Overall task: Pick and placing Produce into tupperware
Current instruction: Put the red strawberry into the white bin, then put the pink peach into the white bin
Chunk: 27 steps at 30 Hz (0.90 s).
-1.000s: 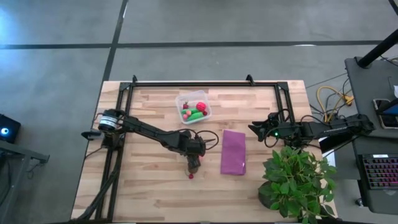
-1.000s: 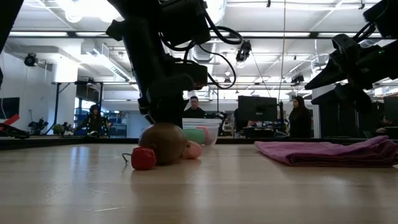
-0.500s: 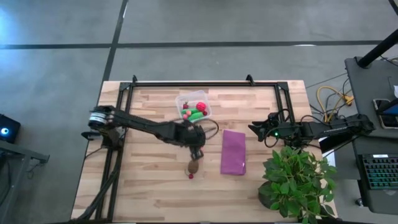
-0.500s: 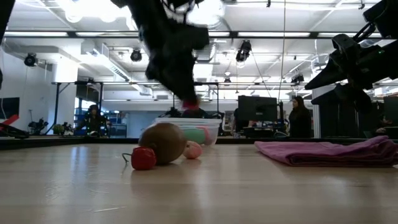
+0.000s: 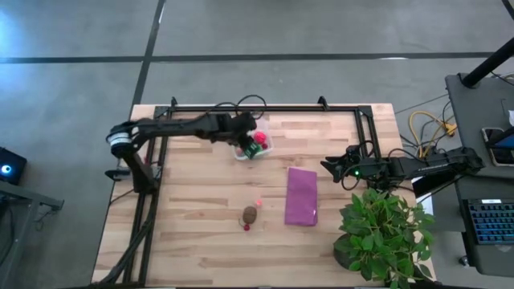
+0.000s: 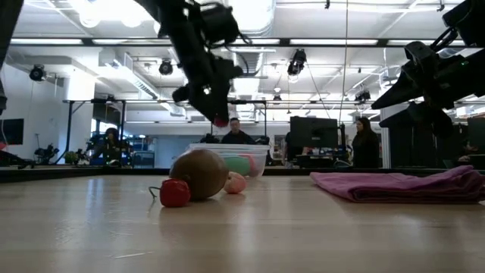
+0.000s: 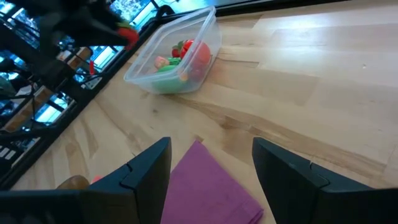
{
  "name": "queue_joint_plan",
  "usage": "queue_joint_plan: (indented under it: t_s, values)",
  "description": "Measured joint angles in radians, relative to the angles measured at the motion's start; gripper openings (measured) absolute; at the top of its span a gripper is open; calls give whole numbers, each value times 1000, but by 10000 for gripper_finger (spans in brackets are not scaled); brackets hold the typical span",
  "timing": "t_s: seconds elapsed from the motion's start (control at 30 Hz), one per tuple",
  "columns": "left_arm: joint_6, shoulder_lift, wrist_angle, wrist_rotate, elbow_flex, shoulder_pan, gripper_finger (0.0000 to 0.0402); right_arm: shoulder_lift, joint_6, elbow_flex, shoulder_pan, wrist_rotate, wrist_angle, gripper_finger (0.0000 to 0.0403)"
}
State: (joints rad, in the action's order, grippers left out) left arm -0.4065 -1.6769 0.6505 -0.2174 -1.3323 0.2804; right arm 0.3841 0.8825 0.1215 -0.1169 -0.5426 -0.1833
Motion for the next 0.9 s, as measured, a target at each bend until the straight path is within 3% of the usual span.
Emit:
queue_joint_plan:
  t_s: [0.2, 0.43, 0.73, 0.9]
  values:
    - [-7, -59, -13, 7, -11, 63, 194, 0, 37, 0, 0, 0, 0, 216]
    - [-7, -64, -6, 45, -7, 59, 263, 0, 53, 0, 0, 0, 0, 216]
    - [-98, 135, 44, 371, -4, -43, 272, 0, 53, 0, 0, 0, 0, 216]
    - [-139, 221, 117, 396, 7, -200, 272, 0, 52, 0, 0, 0, 0, 216]
